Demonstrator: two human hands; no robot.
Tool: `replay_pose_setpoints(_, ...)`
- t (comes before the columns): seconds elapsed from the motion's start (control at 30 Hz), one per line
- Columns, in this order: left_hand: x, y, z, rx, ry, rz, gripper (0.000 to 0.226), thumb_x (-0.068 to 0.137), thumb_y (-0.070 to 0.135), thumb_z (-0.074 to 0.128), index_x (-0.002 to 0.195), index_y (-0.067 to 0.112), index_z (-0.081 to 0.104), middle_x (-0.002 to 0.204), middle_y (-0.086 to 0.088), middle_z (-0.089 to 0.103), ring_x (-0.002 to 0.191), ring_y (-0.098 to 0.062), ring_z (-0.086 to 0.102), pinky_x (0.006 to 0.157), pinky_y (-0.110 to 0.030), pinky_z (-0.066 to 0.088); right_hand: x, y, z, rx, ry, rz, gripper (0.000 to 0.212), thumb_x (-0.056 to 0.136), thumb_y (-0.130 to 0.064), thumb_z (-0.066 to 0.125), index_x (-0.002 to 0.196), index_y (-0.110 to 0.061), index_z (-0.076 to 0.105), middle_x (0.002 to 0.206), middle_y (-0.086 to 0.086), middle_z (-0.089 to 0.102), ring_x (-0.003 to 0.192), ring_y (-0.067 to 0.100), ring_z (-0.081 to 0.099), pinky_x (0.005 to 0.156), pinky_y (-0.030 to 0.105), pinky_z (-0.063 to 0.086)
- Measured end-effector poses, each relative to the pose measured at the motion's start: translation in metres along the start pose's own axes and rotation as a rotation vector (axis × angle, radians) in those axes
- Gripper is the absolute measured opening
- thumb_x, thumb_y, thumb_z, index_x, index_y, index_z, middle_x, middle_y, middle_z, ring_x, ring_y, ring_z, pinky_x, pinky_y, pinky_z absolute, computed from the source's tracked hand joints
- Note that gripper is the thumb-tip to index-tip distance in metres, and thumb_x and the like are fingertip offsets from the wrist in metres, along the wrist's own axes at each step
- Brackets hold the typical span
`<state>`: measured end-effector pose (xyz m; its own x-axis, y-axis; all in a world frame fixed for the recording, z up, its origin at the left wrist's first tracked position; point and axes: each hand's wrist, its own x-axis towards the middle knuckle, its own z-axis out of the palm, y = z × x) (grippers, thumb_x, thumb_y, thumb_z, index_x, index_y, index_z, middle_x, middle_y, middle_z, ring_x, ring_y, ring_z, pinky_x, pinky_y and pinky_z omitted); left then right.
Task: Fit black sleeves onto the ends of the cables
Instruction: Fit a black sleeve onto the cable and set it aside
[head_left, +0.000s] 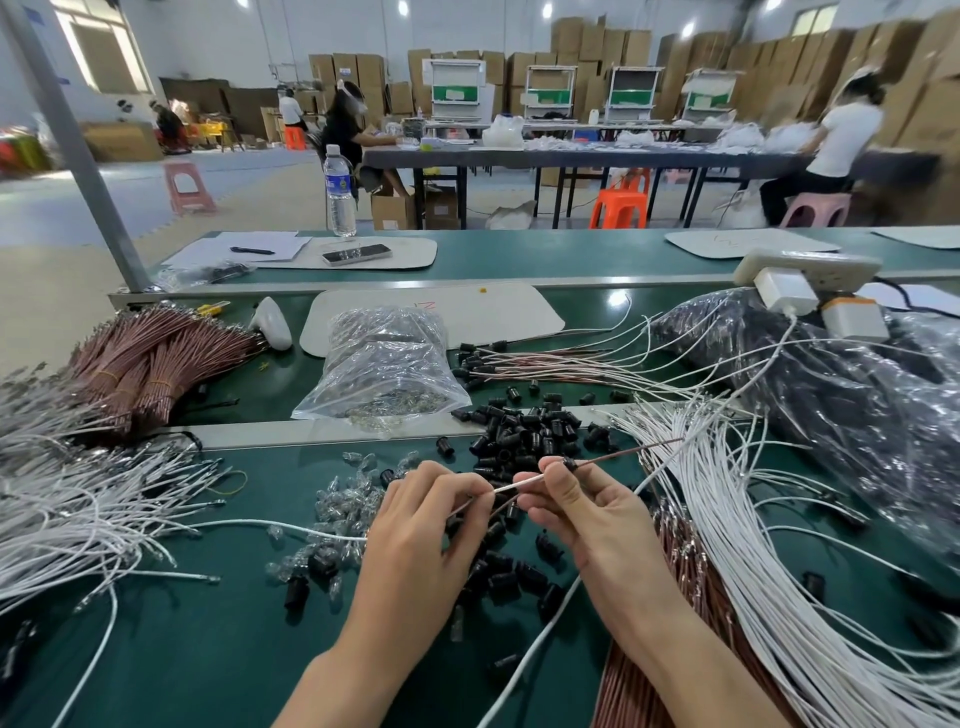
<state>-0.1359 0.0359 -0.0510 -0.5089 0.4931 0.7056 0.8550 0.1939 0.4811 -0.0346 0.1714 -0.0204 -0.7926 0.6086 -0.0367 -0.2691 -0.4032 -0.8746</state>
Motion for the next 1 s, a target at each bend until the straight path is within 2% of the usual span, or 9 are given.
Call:
replay_pose_setpoints(0.23, 0.000, 0.000, -0.001, 0.000, 0.017, -0.110, 0.023, 0.098, 0.043, 0.051, 0.096, 0.024, 0.063, 0.090, 0.019, 0.054, 0.086, -0.006, 0.053, 0.080, -0.026, 0.043, -0.001, 0.000, 0.003, 0.055, -0.076, 0.017, 0.032, 0.068, -0.029, 0.081, 0.097, -0.015, 0.081, 0.107, 0.019, 0.076, 0.095, 0.026, 0.076, 0.076, 0.021, 0.059)
replay_pose_setpoints(0.47, 0.001, 0.002, -0.001, -0.027, -0.016, -0.079, 0.023, 0.099, 0.042, 0.051, 0.097, 0.024, 0.064, 0.091, 0.024, 0.051, 0.087, -0.008, 0.054, 0.079, -0.025, 0.044, -0.001, 0.003, 0.002, 0.042, -0.139, 0.062, 0.035, 0.070, -0.028, 0.081, 0.104, -0.018, 0.080, 0.112, 0.017, 0.075, 0.098, 0.023, 0.075, 0.079, 0.021, 0.058)
replay_pose_setpoints(0.57, 0.001, 0.002, -0.001, -0.042, -0.017, -0.043, 0.022, 0.099, 0.039, 0.053, 0.099, 0.021, 0.066, 0.093, 0.021, 0.051, 0.087, -0.009, 0.056, 0.077, -0.029, 0.048, -0.004, 0.007, 0.004, -0.040, -0.212, 0.091, 0.037, 0.072, -0.029, 0.082, 0.107, -0.020, 0.080, 0.109, 0.013, 0.077, 0.096, 0.019, 0.074, 0.080, 0.021, 0.058)
replay_pose_setpoints(0.67, 0.001, 0.003, -0.002, -0.062, -0.014, -0.047, 0.023, 0.100, 0.036, 0.052, 0.104, 0.019, 0.067, 0.095, 0.016, 0.054, 0.090, -0.012, 0.057, 0.078, -0.033, 0.050, -0.004, 0.012, 0.005, -0.130, -0.233, 0.088, 0.039, 0.073, -0.031, 0.083, 0.111, -0.022, 0.079, 0.096, 0.007, 0.077, 0.084, 0.014, 0.071, 0.076, 0.022, 0.057)
replay_pose_setpoints(0.77, 0.001, 0.006, -0.004, -0.061, -0.072, -0.009, 0.023, 0.104, 0.035, 0.048, 0.120, 0.030, 0.063, 0.101, 0.021, 0.053, 0.096, -0.009, 0.057, 0.084, -0.028, 0.047, -0.002, 0.013, 0.004, -0.168, -0.217, 0.069, 0.035, 0.075, -0.034, 0.085, 0.107, -0.021, 0.080, 0.089, 0.005, 0.075, 0.079, 0.012, 0.067, 0.074, 0.022, 0.056)
replay_pose_setpoints(0.9, 0.000, 0.005, -0.003, 0.018, -0.104, 0.019, 0.028, 0.104, 0.041, 0.048, 0.129, 0.035, 0.061, 0.100, 0.018, 0.052, 0.096, -0.007, 0.052, 0.087, -0.024, 0.043, -0.001, 0.013, 0.003, -0.161, -0.226, 0.066, 0.033, 0.075, -0.039, 0.083, 0.102, -0.021, 0.081, 0.092, 0.005, 0.077, 0.084, 0.011, 0.071, 0.074, 0.020, 0.057)
replay_pose_setpoints(1.0, 0.000, 0.001, 0.000, 0.076, -0.056, 0.045, 0.030, 0.102, 0.038, 0.051, 0.123, 0.024, 0.067, 0.096, 0.010, 0.054, 0.089, -0.013, 0.054, 0.082, -0.032, 0.046, 0.000, 0.013, 0.002, -0.095, -0.210, 0.091, 0.039, 0.076, -0.040, 0.076, 0.110, -0.020, 0.079, 0.102, 0.015, 0.077, 0.092, 0.018, 0.074, 0.074, 0.022, 0.058)
